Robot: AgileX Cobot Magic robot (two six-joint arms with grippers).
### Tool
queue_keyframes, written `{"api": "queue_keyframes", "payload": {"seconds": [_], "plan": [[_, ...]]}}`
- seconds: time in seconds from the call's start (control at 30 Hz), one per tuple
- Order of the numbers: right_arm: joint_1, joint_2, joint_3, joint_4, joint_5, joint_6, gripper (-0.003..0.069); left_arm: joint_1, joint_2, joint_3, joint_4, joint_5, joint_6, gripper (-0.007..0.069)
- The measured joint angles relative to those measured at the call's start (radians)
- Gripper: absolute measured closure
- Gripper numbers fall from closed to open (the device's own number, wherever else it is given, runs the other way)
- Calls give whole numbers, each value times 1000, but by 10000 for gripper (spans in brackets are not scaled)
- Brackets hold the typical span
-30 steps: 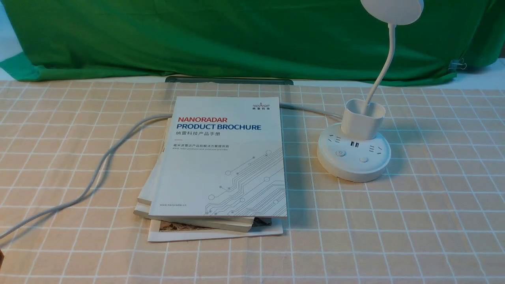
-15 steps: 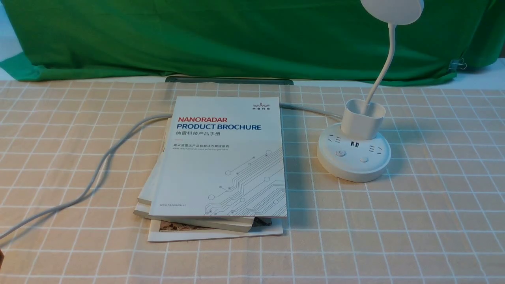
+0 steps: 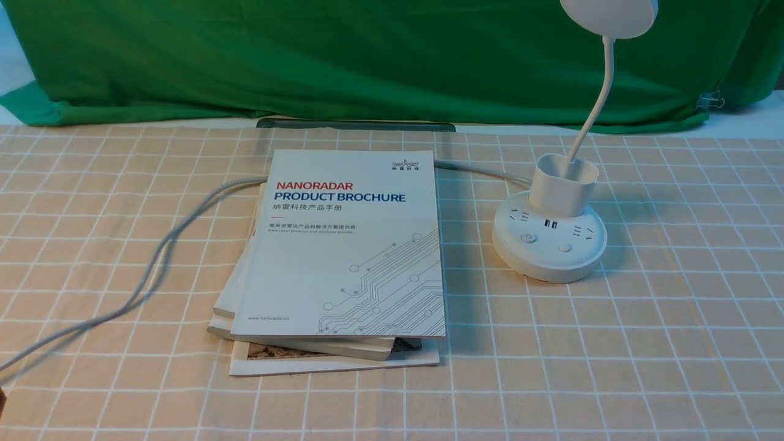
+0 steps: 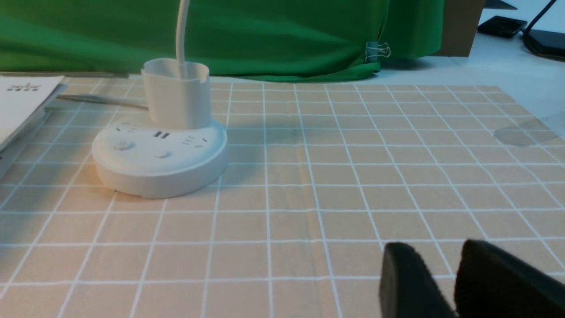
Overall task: Turn on the table lamp on the light coffee tablecloth with your hand.
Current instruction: 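Press the button on the base of the white desk lamp with the right gripper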
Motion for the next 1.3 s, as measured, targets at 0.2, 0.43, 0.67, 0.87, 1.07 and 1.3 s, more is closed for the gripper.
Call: {"api": "queue_keyframes", "payload": {"seconds": [0.2,0.43,0.67,0.87,1.07,1.3], "plan": [[0,0,0,66,-1,301,418,0,0,0,0,0,0,603],[0,0,0,125,-7,945,418,0,0,0,0,0,0,603],[0,0,0,126,-7,996,418,0,0,0,0,0,0,603],[0,0,0,125,-41,833,419,0,0,0,0,0,0,603],[0,7,-29,123,-153,550,446,0,0,0,0,0,0,603],[0,297,-391,119,-50,44,630,0,0,0,0,0,0,603]]}}
